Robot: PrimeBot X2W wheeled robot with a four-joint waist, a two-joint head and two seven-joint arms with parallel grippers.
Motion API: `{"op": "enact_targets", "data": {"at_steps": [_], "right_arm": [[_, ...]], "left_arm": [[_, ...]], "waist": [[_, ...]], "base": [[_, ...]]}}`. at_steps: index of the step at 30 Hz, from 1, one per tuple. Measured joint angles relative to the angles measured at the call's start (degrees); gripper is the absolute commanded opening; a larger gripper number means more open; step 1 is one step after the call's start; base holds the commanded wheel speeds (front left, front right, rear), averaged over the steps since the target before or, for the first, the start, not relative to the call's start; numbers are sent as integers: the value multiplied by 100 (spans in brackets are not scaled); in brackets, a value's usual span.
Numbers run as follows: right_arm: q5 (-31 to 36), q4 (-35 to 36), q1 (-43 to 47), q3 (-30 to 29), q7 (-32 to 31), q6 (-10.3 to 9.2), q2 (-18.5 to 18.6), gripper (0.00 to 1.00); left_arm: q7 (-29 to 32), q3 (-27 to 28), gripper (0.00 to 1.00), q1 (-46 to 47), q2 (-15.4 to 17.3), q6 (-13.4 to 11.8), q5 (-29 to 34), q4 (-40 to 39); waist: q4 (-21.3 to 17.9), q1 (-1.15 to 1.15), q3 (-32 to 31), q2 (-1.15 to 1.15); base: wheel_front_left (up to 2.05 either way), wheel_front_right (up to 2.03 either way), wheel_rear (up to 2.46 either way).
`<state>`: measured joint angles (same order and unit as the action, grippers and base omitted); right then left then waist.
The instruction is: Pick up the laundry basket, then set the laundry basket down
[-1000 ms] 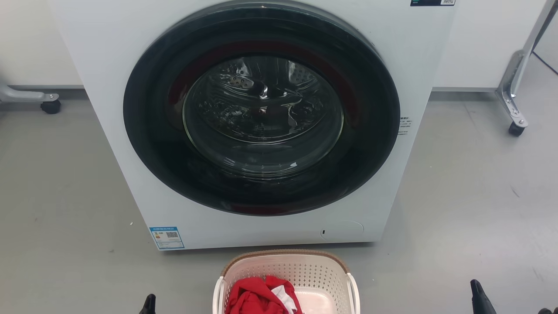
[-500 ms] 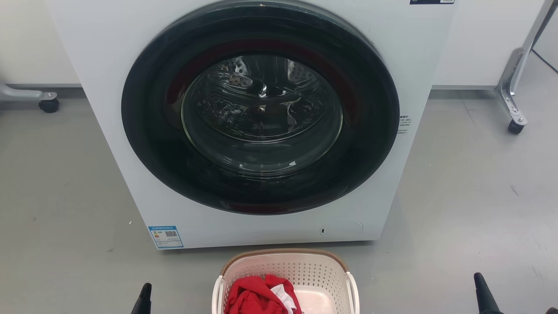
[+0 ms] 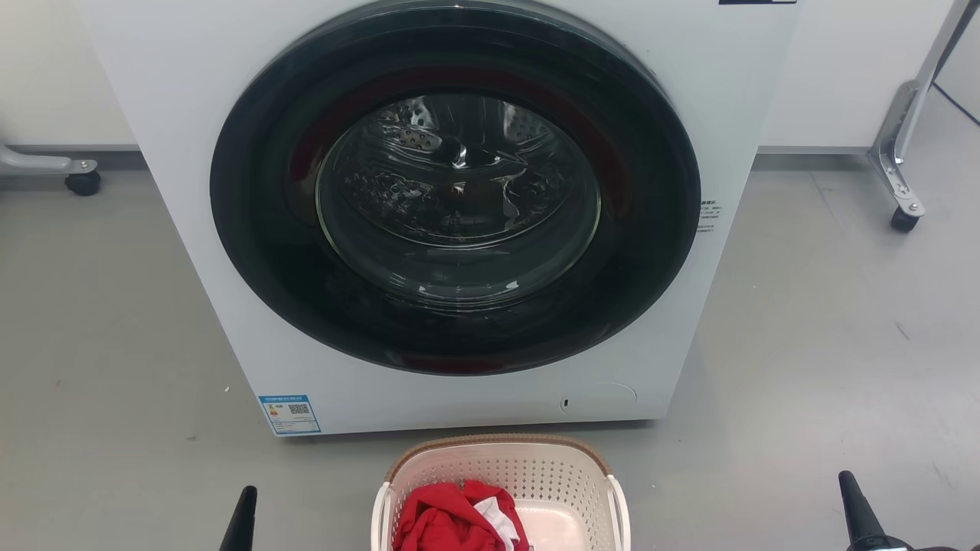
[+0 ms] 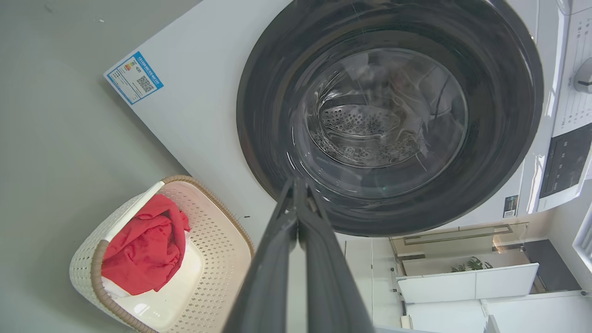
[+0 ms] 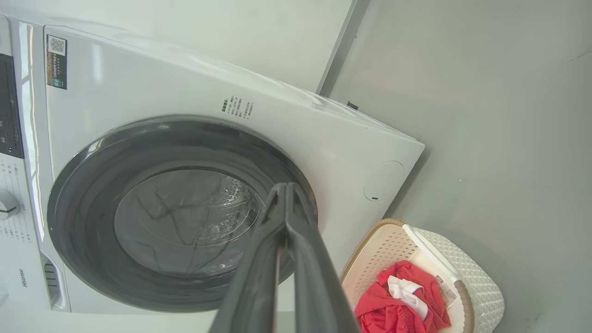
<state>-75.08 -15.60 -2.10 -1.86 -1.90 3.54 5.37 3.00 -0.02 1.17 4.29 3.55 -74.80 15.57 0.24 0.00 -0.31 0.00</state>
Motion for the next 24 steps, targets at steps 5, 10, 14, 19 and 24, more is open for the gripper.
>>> {"op": "enact_targets", "data": {"at_steps": [5, 10, 14, 19, 24], "right_arm": [[-343, -30, -98, -126, -97, 54, -60, 0], [-690, -65, -116, -248, -188, 131, -114, 0], [-970, -99, -170, -345, -268, 201, -172, 0], [-1318, -122, -233, -470, -367, 255, -222, 0], [-1633, -151, -264, -571, -460, 311, -281, 0]], "left_arm": [[75, 122, 0, 113, -42, 57, -348, 22], [147, 219, 0, 131, -80, 148, -710, 55], [199, 321, 0, 214, -97, 208, -975, 75], [283, 424, 0, 249, -133, 266, -1329, 98], [352, 521, 0, 338, -181, 353, -1623, 122]], "waist": [[-5, 0, 9, 0], [-11, 0, 18, 0], [-15, 0, 25, 0], [-20, 0, 34, 0], [-24, 0, 41, 0]], "base": [[0, 0, 0], [0, 0, 0], [0, 0, 0], [0, 0, 0], [0, 0, 0]]}}
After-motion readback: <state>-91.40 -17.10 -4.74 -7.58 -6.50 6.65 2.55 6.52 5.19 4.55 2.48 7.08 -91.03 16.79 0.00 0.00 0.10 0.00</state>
